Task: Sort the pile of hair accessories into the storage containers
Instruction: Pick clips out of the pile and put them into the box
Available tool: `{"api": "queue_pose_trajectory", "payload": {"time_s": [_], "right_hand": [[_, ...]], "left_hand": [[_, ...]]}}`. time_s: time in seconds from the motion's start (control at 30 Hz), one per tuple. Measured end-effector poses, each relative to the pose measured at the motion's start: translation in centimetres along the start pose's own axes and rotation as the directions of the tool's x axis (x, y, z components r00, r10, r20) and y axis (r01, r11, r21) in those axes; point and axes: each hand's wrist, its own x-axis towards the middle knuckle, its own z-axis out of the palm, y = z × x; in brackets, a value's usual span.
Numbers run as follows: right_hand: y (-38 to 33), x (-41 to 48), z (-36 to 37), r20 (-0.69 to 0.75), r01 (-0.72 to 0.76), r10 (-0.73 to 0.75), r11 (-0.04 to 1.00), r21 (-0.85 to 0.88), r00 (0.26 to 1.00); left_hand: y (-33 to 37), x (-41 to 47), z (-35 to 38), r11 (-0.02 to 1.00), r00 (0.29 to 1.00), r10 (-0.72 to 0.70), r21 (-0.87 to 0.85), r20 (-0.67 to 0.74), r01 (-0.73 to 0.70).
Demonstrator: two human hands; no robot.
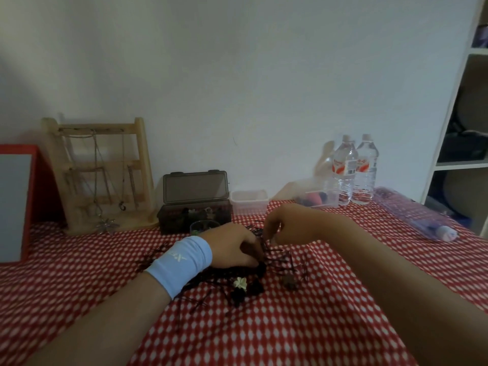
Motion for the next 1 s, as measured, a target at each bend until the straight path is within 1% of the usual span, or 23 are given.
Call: {"api": "queue_pose_trajectory", "payload": {"time_s": [0.07,0.17,0.23,0.3,0.4,0.47,0.53,0.63,0.73,0.83,0.9,1.0], "right_hand": [[-0.4,-0.9,-0.5,-0.005,0.016,-0.016,0.999,0.041,1.000],[-1.1,-2.2,-0.8,0.071,0.001,-0.008,0.996,0.092,0.997],[-1.3,-2.7,-0.7,0.103,-0.019,0.013,0.998,0.058,0.995],[-1.5,-3.1,-0.6,0.147,-0.028,0.027,1.000,0.002,0.989],[-2.1,-3.6,-0.2,0.290,-0.032,0.049,0.997,-0.064,0.956],[-2.3,-3.8,0.4,0.334,-0.010,0.047,0.994,-0.112,0.941],[-2.3,-3.9,0.7,0.322,0.011,0.030,0.992,-0.124,0.946],[-2.6,-4.1,0.4,0.285,0.027,0.006,0.993,-0.111,0.959],[-3.3,-4.1,0.3,0.206,0.034,-0.012,0.994,-0.100,0.978],[-4.5,-4.1,0.4,0.187,0.083,-0.060,0.989,-0.121,0.981],[-5.1,-4.0,0.8,0.186,0.101,-0.084,0.991,-0.083,0.979],[-5.6,-3.7,2.1,0.231,0.074,-0.062,0.996,-0.042,0.971]], "left_hand": [[-0.1,-0.3,0.2,1.000,1.000,0.002,0.003,-0.009,-0.001],[0.1,-0.7,0.6,0.999,1.000,0.000,-0.033,-0.015,-0.001],[0.4,-0.9,0.8,0.999,1.000,0.016,-0.033,0.001,-0.016],[0.7,-1.0,0.9,1.000,1.000,0.025,0.009,0.009,-0.025],[0.6,-1.2,0.9,1.000,1.000,0.003,0.009,-0.021,-0.002],[0.3,-1.5,0.7,1.000,0.999,0.004,0.005,-0.051,-0.004],[0.2,-2.2,0.3,1.000,0.996,-0.004,0.009,-0.092,0.004],[-0.3,-3.4,-0.4,0.999,0.990,-0.040,-0.041,-0.135,0.035],[-0.5,-4.7,-0.8,0.993,0.988,-0.062,-0.111,-0.142,0.047],[-0.2,-6.1,-0.9,0.992,0.993,-0.053,-0.117,-0.105,0.041],[0.3,-6.9,-0.6,0.995,0.997,-0.045,-0.086,-0.064,0.040],[1.1,-7.7,-0.1,0.998,1.000,-0.019,-0.053,-0.021,0.018]]}}
